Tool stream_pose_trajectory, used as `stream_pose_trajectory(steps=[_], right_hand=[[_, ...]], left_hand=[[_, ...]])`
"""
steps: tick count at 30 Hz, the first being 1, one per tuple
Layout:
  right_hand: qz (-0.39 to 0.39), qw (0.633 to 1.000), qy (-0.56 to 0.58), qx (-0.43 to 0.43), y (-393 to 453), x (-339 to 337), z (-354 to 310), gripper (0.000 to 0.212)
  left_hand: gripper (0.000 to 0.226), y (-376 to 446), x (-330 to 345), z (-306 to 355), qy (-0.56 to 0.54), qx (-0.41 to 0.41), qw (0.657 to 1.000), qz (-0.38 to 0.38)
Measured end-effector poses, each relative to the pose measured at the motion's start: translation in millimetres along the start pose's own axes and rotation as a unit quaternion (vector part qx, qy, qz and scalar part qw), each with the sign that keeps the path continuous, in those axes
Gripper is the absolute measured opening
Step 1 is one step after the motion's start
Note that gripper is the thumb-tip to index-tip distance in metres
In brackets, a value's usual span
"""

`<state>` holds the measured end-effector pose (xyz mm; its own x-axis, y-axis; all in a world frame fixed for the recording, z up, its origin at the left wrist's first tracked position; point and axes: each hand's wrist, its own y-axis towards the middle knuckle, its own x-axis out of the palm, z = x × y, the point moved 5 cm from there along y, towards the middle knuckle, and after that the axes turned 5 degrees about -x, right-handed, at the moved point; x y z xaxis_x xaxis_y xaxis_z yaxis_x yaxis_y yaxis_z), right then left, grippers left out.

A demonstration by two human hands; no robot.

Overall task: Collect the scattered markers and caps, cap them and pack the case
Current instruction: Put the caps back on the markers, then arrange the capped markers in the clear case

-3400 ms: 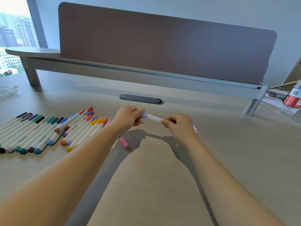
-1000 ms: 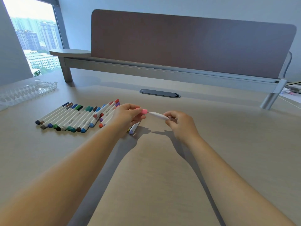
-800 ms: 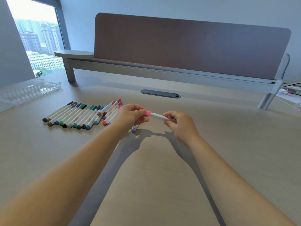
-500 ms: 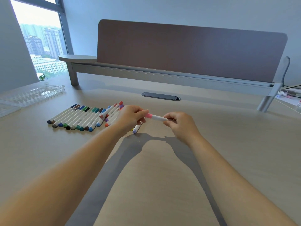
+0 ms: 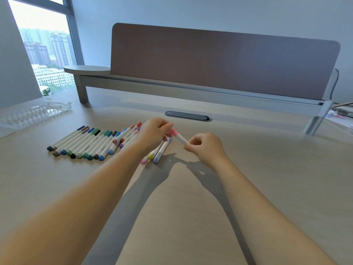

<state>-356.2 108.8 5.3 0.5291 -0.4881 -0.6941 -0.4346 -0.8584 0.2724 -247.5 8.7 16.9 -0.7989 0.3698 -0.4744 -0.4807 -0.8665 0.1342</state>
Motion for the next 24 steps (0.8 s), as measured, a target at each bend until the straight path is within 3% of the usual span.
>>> stream_pose_trajectory(steps=[5,8,12,16,21,24], right_hand=[[-0.034,0.993,-0.027,0.114,13.0,25.7,19.0,0.021],[-0.046,0.987,-0.072,0.137,20.7,46.9,20.9,0.025],[-0.017,0.987,-0.061,0.147,32.4,65.8,16.5,0.014],[0.031,0.989,-0.093,0.110,35.0,69.3,2.9,0.037],[0.061,0.992,-0.109,-0.002,17.2,74.6,-54.7,0.028],[0.019,0.992,-0.105,-0.065,10.7,101.9,-100.8,0.026]], left_hand=[[0.028,-0.2,-29.4,-22.1,0.027,-0.036,0.998,0.042],[0.022,-5.5,-42.7,-36.1,0.044,-0.049,0.997,0.044],[0.021,-14.0,-62.1,-50.9,0.057,-0.061,0.995,0.062],[0.025,-26.7,-84.7,-64.4,0.080,-0.075,0.991,0.080],[0.019,-50.4,-130.5,-82.6,0.087,-0.091,0.986,0.110],[0.019,-71.2,-172.2,-97.2,0.100,-0.088,0.982,0.135]])
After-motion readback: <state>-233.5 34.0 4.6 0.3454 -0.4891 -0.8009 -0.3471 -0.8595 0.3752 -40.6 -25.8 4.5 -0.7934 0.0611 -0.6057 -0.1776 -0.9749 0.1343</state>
